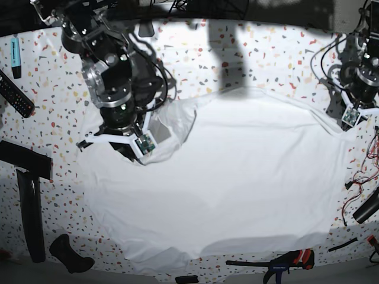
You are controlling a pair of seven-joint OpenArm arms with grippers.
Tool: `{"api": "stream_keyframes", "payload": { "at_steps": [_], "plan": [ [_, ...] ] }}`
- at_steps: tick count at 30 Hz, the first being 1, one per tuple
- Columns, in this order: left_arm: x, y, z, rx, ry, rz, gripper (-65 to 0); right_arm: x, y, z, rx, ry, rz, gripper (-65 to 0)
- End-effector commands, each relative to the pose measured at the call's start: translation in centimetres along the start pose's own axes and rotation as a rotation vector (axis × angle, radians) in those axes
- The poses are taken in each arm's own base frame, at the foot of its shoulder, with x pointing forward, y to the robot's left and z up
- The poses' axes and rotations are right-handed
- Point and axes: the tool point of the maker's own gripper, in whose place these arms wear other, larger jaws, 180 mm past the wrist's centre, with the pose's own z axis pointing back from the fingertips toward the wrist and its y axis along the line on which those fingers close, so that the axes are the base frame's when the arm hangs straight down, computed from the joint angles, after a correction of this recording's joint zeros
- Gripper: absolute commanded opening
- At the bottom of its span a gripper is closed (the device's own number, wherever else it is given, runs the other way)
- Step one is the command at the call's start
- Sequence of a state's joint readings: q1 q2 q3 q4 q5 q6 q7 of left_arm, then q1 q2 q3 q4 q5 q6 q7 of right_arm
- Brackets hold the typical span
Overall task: Fold the T-shirt properly
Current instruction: 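Drag the grasped shoulder edge with the right gripper across the shirt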
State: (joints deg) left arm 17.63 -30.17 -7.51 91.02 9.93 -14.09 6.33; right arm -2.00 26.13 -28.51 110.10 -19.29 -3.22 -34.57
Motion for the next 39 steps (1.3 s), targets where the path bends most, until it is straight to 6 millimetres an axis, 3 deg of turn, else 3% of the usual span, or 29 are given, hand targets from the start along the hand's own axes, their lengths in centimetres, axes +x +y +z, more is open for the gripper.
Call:
{"api": "stream_keyframes", "payload": {
  "at_steps": [1,6,13,20,29,36,39],
  "plan": [
    [1.5,1.7,-0.1,0.039,-0.046,-0.004,-65.0,1.0,-1.3,-0.5,-0.044,-0.036,0.005,-65.0],
    [2.2,2.8,-0.8,0.062,-0.057,0.002,-65.0,0.3,-1.1,-2.8,-0.018,-0.012,-0.037,-65.0],
    [0.6,3.7,-2.1,0.079,-0.013,0.034,-65.0,0.6,-2.8,-5.0,-0.04,-0.001,-0.05,-65.0],
    [-0.5,4.8,-3.3,0.102,0.018,0.065,-65.0,0.7,-4.0,-6.2,-0.065,0.005,-0.042,-65.0],
    [-1.3,4.6,-5.3,0.113,0.03,0.224,-65.0,1.3,-4.0,-6.6,-0.045,-0.015,-0.078,-65.0],
    [-0.7,4.7,-6.8,0.122,0.022,0.271,-65.0,2.8,-5.3,-7.3,-0.062,-0.046,-0.063,-65.0],
    [-0.1,4.9,-7.1,0.126,0.01,0.277,-65.0,2.4,-5.6,-8.4,-0.051,-0.028,-0.061,-65.0]
  ]
}}
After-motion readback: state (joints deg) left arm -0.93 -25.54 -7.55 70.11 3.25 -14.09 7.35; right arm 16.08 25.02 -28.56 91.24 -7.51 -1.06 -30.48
